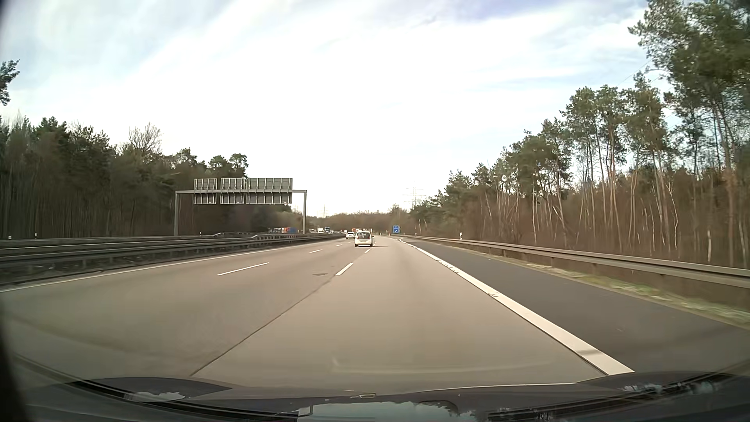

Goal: Follow the waypoints while adhering to traffic rules and regulations

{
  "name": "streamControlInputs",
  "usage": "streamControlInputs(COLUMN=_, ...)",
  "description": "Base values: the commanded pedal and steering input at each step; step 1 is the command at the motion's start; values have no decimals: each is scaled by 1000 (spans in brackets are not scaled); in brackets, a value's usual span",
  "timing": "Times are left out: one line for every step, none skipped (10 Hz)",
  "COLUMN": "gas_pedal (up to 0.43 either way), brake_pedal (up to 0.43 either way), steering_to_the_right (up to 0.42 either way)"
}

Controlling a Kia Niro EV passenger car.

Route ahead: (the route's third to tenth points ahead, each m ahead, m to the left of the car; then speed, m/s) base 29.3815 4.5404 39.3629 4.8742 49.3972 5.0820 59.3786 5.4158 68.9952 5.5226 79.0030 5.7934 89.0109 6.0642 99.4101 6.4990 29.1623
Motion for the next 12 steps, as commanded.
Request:
streamControlInputs(gas_pedal=209, brake_pedal=0, steering_to_the_right=-4)
streamControlInputs(gas_pedal=209, brake_pedal=0, steering_to_the_right=-4)
streamControlInputs(gas_pedal=209, brake_pedal=0, steering_to_the_right=-5)
streamControlInputs(gas_pedal=209, brake_pedal=0, steering_to_the_right=-5)
streamControlInputs(gas_pedal=209, brake_pedal=0, steering_to_the_right=-5)
streamControlInputs(gas_pedal=209, brake_pedal=0, steering_to_the_right=-5)
streamControlInputs(gas_pedal=209, brake_pedal=0, steering_to_the_right=-5)
streamControlInputs(gas_pedal=209, brake_pedal=0, steering_to_the_right=-5)
streamControlInputs(gas_pedal=197, brake_pedal=0, steering_to_the_right=-5)
streamControlInputs(gas_pedal=197, brake_pedal=0, steering_to_the_right=-5)
streamControlInputs(gas_pedal=197, brake_pedal=0, steering_to_the_right=-5)
streamControlInputs(gas_pedal=197, brake_pedal=0, steering_to_the_right=-5)
